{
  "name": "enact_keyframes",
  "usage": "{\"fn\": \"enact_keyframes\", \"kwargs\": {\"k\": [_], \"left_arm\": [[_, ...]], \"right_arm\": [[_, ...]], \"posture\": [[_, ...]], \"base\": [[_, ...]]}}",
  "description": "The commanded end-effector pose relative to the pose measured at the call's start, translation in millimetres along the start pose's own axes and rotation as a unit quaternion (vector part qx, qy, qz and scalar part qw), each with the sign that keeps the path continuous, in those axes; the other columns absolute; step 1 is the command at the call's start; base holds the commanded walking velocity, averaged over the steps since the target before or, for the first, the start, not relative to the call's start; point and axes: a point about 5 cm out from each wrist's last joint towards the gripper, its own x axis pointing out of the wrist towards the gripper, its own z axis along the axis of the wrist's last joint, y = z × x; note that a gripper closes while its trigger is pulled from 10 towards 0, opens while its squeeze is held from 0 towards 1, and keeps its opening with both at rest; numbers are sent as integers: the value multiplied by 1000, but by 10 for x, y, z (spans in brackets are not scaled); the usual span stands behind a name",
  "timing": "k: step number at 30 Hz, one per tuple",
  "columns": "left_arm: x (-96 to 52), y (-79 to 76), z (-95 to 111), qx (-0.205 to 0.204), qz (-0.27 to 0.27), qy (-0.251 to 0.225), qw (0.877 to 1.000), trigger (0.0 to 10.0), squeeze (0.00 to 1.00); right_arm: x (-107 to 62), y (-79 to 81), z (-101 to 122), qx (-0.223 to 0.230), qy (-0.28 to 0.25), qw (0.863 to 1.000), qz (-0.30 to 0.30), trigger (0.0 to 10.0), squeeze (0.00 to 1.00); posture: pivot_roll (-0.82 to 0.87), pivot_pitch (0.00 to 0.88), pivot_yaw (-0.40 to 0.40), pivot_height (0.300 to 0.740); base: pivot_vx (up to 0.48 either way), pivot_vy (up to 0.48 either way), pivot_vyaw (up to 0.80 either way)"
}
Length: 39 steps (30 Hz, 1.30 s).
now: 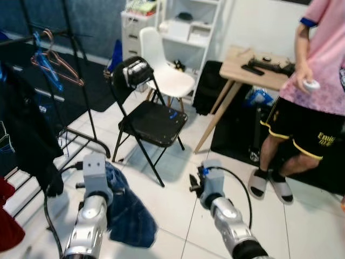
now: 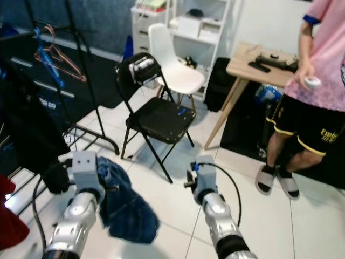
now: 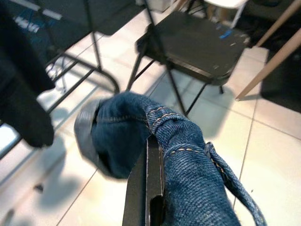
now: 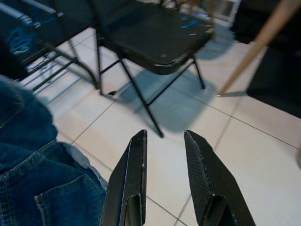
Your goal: Hang hanger
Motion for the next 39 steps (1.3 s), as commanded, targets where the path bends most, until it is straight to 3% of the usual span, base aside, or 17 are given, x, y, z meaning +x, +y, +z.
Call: {"fn": "enact_keyframes", "kwargs": {"k": [1, 9, 11, 13, 14, 18, 19, 25, 26, 29, 32, 34, 36, 37, 38, 39], "left_arm": [[15, -32, -32, 20, -5, 9, 1000, 10000, 0], [42, -43, -170, 35, -40, 60, 997, 10000, 0], [44, -26, -213, 30, -37, 74, 996, 10000, 0], [61, 66, -236, 52, 1, 86, 995, 10000, 0], [67, 119, -232, 71, 27, 81, 994, 10000, 0], [64, 160, -213, 62, 39, 62, 995, 10000, 0], [60, 194, -208, 64, 67, 54, 994, 10000, 0], [38, 76, -135, 78, 73, 9, 994, 10000, 0], [40, 38, -100, 77, 74, -6, 994, 10000, 59], [41, -55, -12, 67, 57, -36, 995, 10000, 0], [40, -72, 9, 42, 55, -32, 997, 10000, 0], [44, -66, -34, 1, 31, 1, 1000, 10000, 0], [45, -64, -55, -12, 19, 13, 1000, 10000, 0], [49, -48, -70, -13, 9, 18, 1000, 10000, 0], [63, 31, -63, 43, 44, 0, 998, 10000, 0], [63, 31, -63, 43, 44, 0, 998, 10000, 0]], "right_arm": [[-25, -94, -21, 11, -1, 1000, -23, 10000, 0], [-72, -87, -99, 10, 7, 999, -33, 10000, 0], [-76, -105, -99, 9, 6, 999, -40, 10000, 0], [-96, -189, -89, 9, 2, 998, -62, 10000, 0], [-107, -227, -89, 8, 1, 998, -69, 10000, 0], [-135, -298, -90, 5, 0, 997, -76, 10000, 0], [-150, -339, -90, 4, -1, 997, -82, 10000, 0], [-197, -434, -84, 8, -4, 995, -100, 10000, 0], [-198, -417, -86, 8, -4, 995, -95, 10000, 0], [-191, -375, -87, 8, -2, 996, -88, 10000, 0], [-174, -353, -78, 10, -2, 996, -86, 10000, 0], [-153, -307, -67, 18, -3, 997, -79, 10000, 0], [-147, -288, -64, 21, -3, 997, -76, 10000, 0], [-139, -265, -61, 22, -3, 997, -72, 10000, 0], [-133, -244, -59, 20, -3, 998, -67, 10000, 0], [-133, -244, -59, 20, -3, 998, -67, 10000, 0]], "posture": [[98, 0, -55, 740], [86, 0, -46, 740], [67, 0, -37, 740], [36, 0, -22, 740], [36, 0, -22, 740], [23, 0, -14, 740], [18, 0, -8, 740], [6, 0, -13, 740], [9, 0, -20, 740], [19, 0, -26, 740], [24, 0, -27, 740], [33, 0, -26, 740], [32, 0, -26, 740], [31, 0, -26, 740], [32, 0, -26, 740], [32, 0, -26, 740]], "base": [[0, 0, -800], [0, 0, -800], [0, 0, -800], [0, 0, -800], [0, 0, -800], [0, 0, -800], [0, 0, -800], [0, 0, -800], [0, 0, -800], [0, 0, -800], [0, 0, -800], [0, 0, -800], [0, 0, -800], [0, 0, -800], [0, 0, -800], [0, 0, -800]]}}
